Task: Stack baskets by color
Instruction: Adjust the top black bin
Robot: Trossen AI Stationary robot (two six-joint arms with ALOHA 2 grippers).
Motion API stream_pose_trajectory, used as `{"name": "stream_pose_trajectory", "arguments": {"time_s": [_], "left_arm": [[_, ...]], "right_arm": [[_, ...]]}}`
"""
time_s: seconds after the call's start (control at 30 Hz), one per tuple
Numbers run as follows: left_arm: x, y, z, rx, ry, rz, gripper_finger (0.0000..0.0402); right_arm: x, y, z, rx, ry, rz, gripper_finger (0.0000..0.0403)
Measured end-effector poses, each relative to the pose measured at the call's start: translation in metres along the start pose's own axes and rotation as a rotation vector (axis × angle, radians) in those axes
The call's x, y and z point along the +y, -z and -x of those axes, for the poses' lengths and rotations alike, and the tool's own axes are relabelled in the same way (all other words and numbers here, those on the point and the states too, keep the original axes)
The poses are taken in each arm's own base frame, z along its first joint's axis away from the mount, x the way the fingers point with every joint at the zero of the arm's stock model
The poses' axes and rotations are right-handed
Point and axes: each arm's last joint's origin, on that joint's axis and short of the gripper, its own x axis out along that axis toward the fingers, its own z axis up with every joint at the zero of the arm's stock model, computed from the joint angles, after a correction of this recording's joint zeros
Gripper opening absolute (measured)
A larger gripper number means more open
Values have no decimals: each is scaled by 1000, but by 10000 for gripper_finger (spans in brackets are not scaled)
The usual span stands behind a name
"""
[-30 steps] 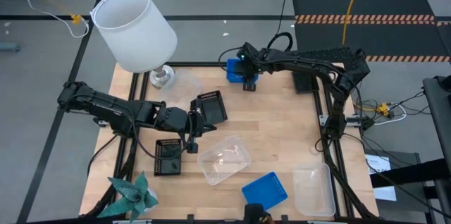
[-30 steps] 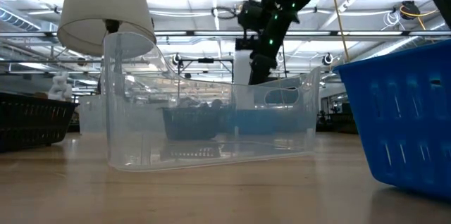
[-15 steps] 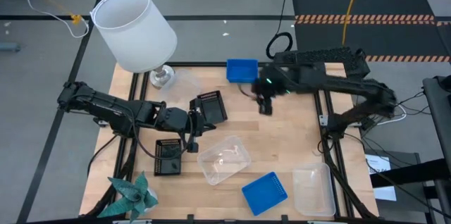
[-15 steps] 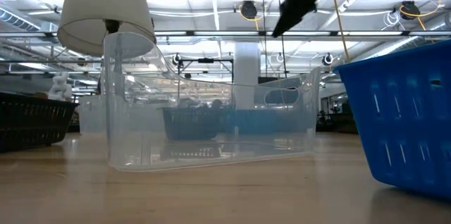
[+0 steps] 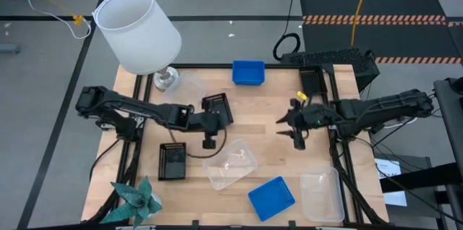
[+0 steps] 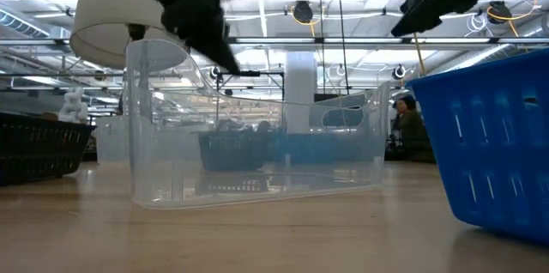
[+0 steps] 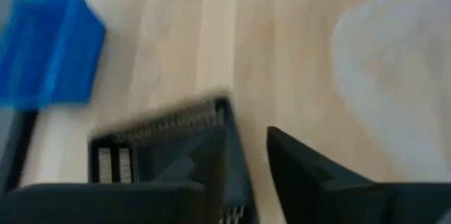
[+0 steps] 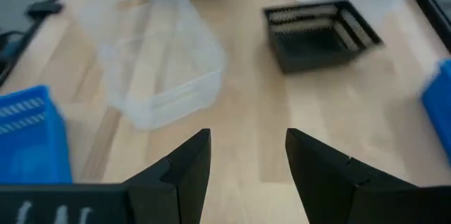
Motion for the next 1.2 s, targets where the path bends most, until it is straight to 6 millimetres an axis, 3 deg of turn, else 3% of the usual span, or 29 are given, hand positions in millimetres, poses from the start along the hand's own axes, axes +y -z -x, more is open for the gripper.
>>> {"name": "stream_pose_trajectory", "arguments": {"time_s": [0.13, 0.27, 0.47, 0.67, 0.9, 1.2], "left_arm": [[8, 5, -19, 60, -23, 51, 165], [14, 10, -37, 109, -39, 89, 191], [17, 16, -50, 148, -49, 124, 195], [13, 12, -42, 123, -47, 252, 195], [6, 9, -34, 96, -24, 134, 195], [21, 12, -38, 117, -44, 22, 195]], "right_arm": [[3, 3, 4, 5, -31, 32, 180], [3, 9, 9, 66, -2, -47, 180], [-10, 29, 18, 219, 365, -89, 180], [-28, 19, 13, 127, 577, -127, 165], [-75, 25, -5, 263, 662, -209, 105], [-173, 27, -10, 345, 633, -564, 16]]}}
